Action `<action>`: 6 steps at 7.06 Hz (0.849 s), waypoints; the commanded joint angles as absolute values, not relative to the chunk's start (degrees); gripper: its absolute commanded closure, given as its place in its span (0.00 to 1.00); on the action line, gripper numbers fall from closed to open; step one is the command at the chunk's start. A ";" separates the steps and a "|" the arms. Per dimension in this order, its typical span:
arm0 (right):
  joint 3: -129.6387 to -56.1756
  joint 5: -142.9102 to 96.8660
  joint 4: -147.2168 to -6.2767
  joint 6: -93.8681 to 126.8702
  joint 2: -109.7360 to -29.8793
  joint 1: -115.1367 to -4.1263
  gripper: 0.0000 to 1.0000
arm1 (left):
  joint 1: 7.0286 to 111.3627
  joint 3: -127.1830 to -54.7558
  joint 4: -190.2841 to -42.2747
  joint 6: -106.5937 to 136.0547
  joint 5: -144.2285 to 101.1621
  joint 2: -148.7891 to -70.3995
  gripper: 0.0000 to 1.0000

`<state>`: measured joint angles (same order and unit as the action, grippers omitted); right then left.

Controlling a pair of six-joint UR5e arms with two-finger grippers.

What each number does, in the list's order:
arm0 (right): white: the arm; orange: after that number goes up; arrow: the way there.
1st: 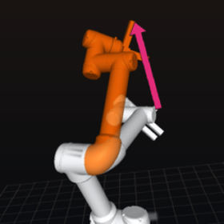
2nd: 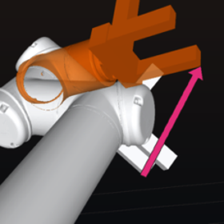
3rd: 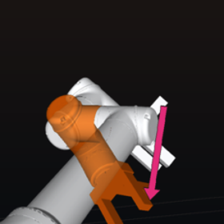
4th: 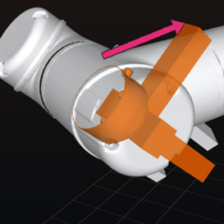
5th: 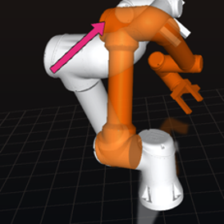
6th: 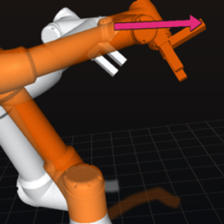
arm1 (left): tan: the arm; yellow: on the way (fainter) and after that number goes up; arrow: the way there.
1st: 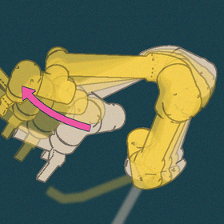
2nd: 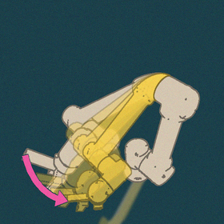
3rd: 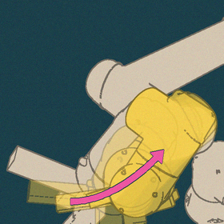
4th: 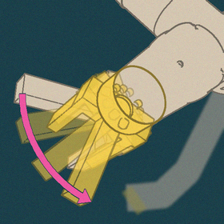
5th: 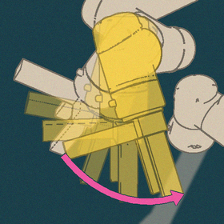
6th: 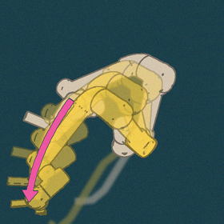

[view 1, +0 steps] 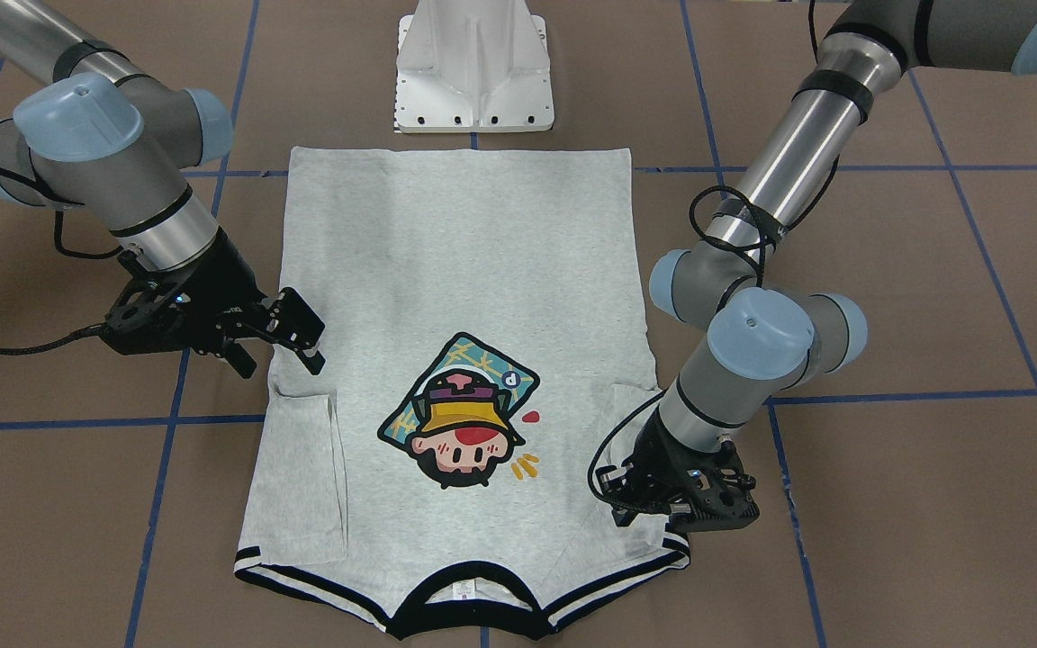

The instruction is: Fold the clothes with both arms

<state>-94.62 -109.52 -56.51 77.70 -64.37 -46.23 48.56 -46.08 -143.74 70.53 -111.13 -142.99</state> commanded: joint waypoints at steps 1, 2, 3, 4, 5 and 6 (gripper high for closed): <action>-94.74 -109.42 -56.51 77.78 -64.34 -46.05 0.00 | 48.43 -44.91 -146.49 70.58 -110.83 -143.53 0.59; -94.57 -109.42 -56.51 77.35 -64.34 -46.05 0.00 | 48.51 -46.30 -148.43 71.88 -111.00 -143.18 0.10; -94.31 -109.42 -56.69 77.26 -64.16 -45.45 0.00 | 48.52 -52.93 -148.80 74.94 -111.09 -139.52 0.01; -94.48 -109.08 -57.39 79.17 -64.07 -45.35 0.00 | 48.52 -63.79 -148.36 77.84 -111.96 -132.87 0.01; -94.74 -108.99 -60.09 81.19 -64.16 -44.13 0.00 | 48.17 -71.47 -147.58 79.79 -114.93 -128.54 0.01; -96.23 -104.02 -65.95 83.56 -63.99 -40.38 0.00 | 47.38 -78.16 -146.70 83.46 -117.48 -124.49 0.01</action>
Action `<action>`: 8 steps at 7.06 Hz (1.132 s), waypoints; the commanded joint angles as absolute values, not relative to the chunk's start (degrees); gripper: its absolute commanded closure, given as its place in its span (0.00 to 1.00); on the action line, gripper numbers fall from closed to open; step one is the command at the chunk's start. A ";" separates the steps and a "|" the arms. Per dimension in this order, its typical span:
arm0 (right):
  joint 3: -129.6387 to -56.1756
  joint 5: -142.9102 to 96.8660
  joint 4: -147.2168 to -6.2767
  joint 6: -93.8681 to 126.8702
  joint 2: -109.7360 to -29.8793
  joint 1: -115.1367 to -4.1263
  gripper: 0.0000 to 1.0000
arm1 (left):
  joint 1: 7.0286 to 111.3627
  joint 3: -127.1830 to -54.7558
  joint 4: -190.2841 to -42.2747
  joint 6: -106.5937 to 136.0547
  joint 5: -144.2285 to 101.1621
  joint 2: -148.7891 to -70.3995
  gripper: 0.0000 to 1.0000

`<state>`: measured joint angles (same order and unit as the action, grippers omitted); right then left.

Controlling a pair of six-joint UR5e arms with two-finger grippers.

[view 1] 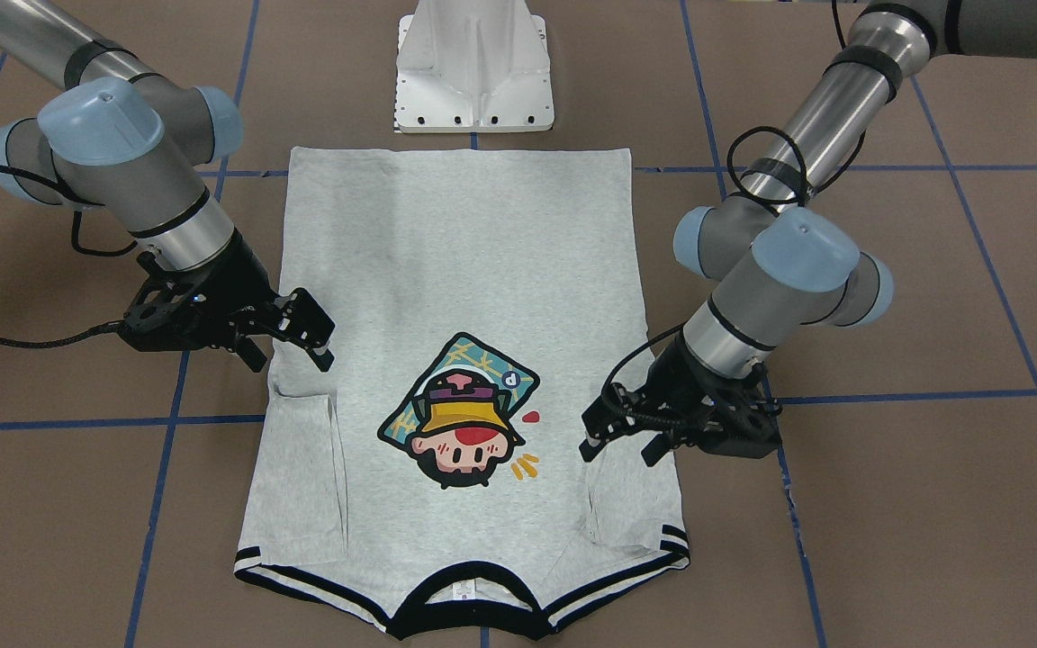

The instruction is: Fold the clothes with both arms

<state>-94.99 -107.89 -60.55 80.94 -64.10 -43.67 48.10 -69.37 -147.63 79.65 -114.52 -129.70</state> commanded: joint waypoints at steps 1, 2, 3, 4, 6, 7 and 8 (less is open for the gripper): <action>-102.16 -101.02 -72.36 86.98 -64.59 -37.21 0.01 | 42.85 -87.36 -143.38 86.98 -117.51 -120.19 0.01; -112.05 -100.38 -85.30 90.58 -65.99 -33.87 0.01 | 40.19 -95.11 -138.48 86.92 -117.60 -117.10 0.01; -117.72 -97.50 -92.13 94.70 -67.57 -29.05 0.01 | 39.56 -99.36 -136.95 86.92 -117.95 -114.37 0.01; -119.86 -93.82 -92.28 101.18 -69.94 -23.87 0.05 | 39.46 -100.71 -137.02 86.66 -117.86 -111.74 0.01; -127.94 -93.52 -92.37 108.51 -79.85 -17.96 0.03 | 39.38 -100.64 -136.93 86.75 -117.25 -111.45 0.01; -127.71 -92.99 -92.37 114.64 -80.59 -15.23 0.04 | 39.20 -100.63 -136.93 86.84 -117.16 -111.45 0.01; -127.71 -91.25 -92.37 118.61 -81.55 -12.51 0.04 | 39.20 -100.63 -136.93 86.84 -117.25 -111.36 0.01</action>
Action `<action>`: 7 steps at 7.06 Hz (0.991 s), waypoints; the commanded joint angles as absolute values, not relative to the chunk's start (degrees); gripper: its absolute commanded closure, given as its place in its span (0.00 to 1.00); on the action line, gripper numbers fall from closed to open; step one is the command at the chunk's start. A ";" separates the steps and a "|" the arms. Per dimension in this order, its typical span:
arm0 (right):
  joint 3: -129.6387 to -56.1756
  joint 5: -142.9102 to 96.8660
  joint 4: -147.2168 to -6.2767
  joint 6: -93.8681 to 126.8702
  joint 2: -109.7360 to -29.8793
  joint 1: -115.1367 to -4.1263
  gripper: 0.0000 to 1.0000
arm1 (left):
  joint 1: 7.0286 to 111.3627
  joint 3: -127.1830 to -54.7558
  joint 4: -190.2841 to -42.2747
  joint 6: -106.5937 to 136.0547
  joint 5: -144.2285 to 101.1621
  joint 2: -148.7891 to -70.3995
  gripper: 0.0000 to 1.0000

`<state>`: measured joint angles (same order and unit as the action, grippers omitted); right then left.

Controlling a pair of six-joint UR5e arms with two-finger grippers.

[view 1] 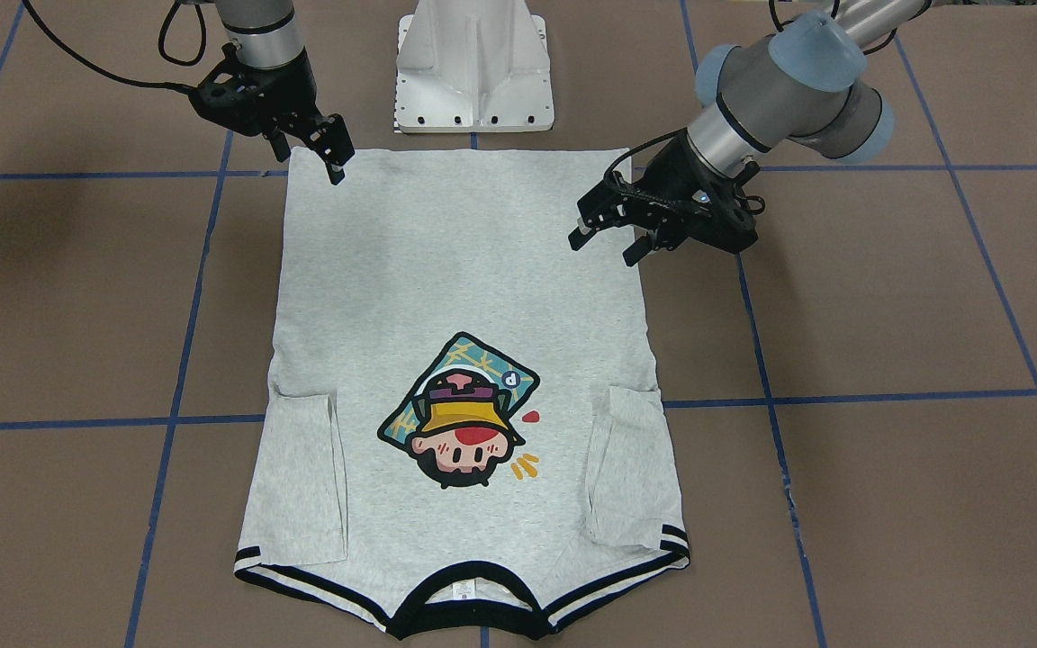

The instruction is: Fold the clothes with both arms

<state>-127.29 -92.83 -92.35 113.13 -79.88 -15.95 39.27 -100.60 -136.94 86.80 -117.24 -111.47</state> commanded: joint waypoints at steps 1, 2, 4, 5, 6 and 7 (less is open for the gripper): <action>-127.62 -86.36 -92.20 123.61 -83.04 -8.57 0.09 | 39.20 -100.81 -137.02 86.84 -117.16 -109.97 0.01; -127.70 -84.57 -92.11 124.97 -83.58 -7.05 0.09 | 39.11 -102.03 -137.02 86.92 -117.07 -109.34 0.01; -126.92 -84.20 -92.11 126.46 -83.67 -6.42 0.11 | 38.76 -102.48 -137.02 86.92 -116.98 -108.90 0.01; -126.22 -84.29 -92.11 128.56 -83.58 -5.98 0.13 | 38.76 -102.57 -137.02 86.92 -116.98 -108.90 0.01; -125.95 -84.20 -92.11 128.67 -83.58 -5.11 0.14 | 38.76 -102.66 -137.02 86.92 -116.98 -108.90 0.01; -123.95 -84.29 -92.11 128.67 -83.24 -4.92 0.16 | 38.76 -102.83 -137.02 86.92 -116.98 -108.81 0.01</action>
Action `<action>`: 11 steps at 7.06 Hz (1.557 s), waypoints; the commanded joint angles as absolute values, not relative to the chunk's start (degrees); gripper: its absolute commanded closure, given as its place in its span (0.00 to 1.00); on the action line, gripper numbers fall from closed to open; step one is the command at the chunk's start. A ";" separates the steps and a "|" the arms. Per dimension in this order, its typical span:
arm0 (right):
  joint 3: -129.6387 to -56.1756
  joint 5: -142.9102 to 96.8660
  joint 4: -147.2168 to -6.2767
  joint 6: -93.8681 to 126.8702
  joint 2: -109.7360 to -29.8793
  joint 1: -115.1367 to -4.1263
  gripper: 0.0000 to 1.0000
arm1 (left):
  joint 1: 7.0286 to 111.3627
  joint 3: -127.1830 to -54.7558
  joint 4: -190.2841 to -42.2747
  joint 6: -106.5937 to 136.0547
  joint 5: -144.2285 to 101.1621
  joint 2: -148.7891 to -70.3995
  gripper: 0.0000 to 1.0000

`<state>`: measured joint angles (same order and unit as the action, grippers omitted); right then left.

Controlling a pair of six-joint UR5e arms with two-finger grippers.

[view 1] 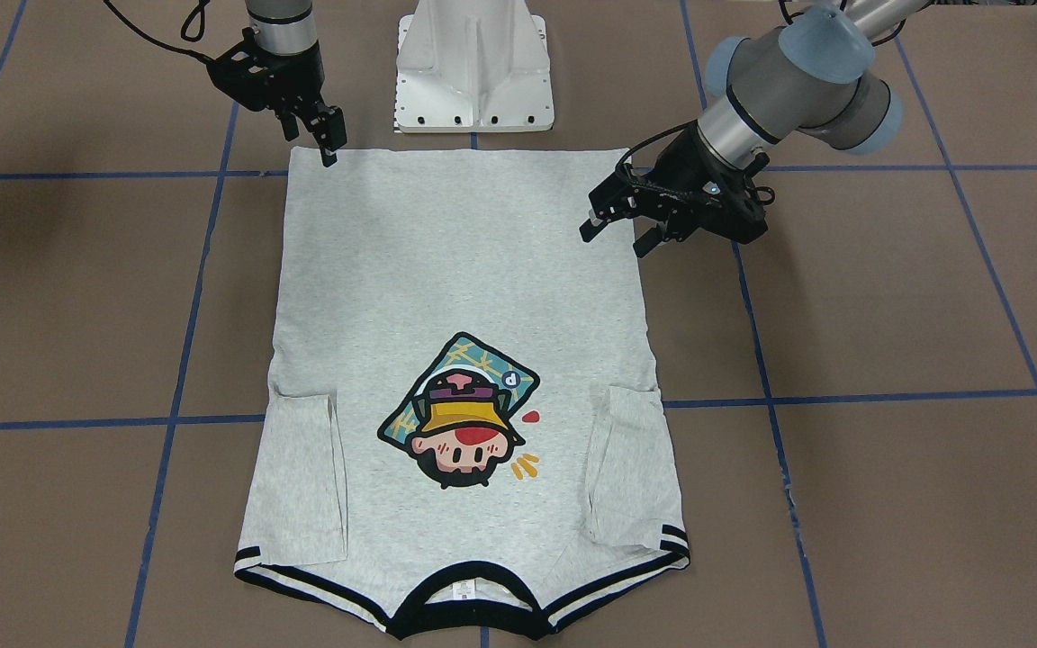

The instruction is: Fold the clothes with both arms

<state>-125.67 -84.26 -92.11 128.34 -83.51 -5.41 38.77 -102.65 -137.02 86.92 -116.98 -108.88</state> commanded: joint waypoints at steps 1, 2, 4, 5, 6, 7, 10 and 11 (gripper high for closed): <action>-123.49 -84.55 -92.11 128.67 -83.23 -4.92 0.18 | 38.76 -102.92 -137.02 86.92 -116.98 -108.81 0.01; -123.23 -84.72 -92.11 128.67 -83.67 -4.75 0.19 | 38.76 -102.92 -137.02 86.92 -116.98 -108.81 0.01; -123.40 -84.90 -92.11 128.76 -84.46 -4.66 0.21 | 38.76 -102.92 -137.02 86.92 -116.98 -108.72 0.01; -123.31 -84.90 -92.11 129.98 -84.55 -4.22 0.22 | 38.76 -102.92 -137.02 86.84 -116.98 -108.81 0.01; -123.48 -84.90 -92.11 132.08 -84.81 -3.09 0.23 | 38.76 -102.92 -137.02 86.92 -116.98 -108.81 0.01; -123.31 -84.73 -92.11 132.27 -84.90 -2.64 0.23 | 38.76 -102.92 -137.02 86.92 -116.98 -108.72 0.01; -123.13 -84.81 -92.11 133.07 -84.90 -2.64 0.27 | 38.76 -103.10 -136.93 86.92 -116.98 -108.72 0.01; -123.13 -84.90 -92.11 132.89 -85.08 -2.72 0.29 | 38.85 -103.18 -136.93 86.92 -116.98 -108.63 0.01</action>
